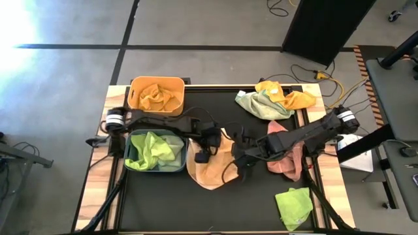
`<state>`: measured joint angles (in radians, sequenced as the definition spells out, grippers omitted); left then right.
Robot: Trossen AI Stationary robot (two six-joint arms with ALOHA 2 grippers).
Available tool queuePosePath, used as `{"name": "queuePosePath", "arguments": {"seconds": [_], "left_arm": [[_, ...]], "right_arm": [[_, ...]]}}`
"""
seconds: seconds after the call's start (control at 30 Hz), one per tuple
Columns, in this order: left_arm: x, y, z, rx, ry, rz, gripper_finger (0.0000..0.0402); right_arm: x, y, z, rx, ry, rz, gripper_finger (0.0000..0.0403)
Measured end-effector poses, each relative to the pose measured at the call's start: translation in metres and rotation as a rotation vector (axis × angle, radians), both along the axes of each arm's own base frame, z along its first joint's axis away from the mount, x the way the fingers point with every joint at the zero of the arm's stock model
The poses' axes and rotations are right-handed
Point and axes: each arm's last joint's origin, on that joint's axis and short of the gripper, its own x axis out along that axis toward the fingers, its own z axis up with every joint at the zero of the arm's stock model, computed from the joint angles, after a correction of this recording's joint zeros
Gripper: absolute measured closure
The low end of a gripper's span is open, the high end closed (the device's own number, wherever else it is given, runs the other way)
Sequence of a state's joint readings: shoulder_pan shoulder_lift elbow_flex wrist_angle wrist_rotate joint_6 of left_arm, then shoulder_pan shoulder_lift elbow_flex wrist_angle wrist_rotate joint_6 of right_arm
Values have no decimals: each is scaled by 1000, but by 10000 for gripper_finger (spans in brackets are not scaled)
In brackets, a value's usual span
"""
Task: Sort microfiber towel by color & place in baskets
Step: Put the orange towel into the yellow bin
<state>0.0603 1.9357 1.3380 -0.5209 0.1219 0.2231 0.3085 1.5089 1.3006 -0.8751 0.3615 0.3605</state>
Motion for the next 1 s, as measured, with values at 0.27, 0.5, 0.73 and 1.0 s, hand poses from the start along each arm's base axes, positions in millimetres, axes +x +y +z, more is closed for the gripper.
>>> {"name": "queuePosePath", "arguments": {"seconds": [0.27, 0.5, 0.73, 1.0], "left_arm": [[13, 1, -31, -10, 149, 4, 252], [15, -4, -51, -3, 198, -4, 387], [12, -4, -5, 140, 102, -11, 397], [-26, 7, 103, 292, -163, 99, 400]], "right_arm": [[-6, 18, 2, 14, -8, 24, 110], [-11, 41, 27, -115, -134, 59, 147], [-18, 53, 39, -283, -225, 52, 179], [-19, 54, 39, -298, -232, 46, 198]]}}
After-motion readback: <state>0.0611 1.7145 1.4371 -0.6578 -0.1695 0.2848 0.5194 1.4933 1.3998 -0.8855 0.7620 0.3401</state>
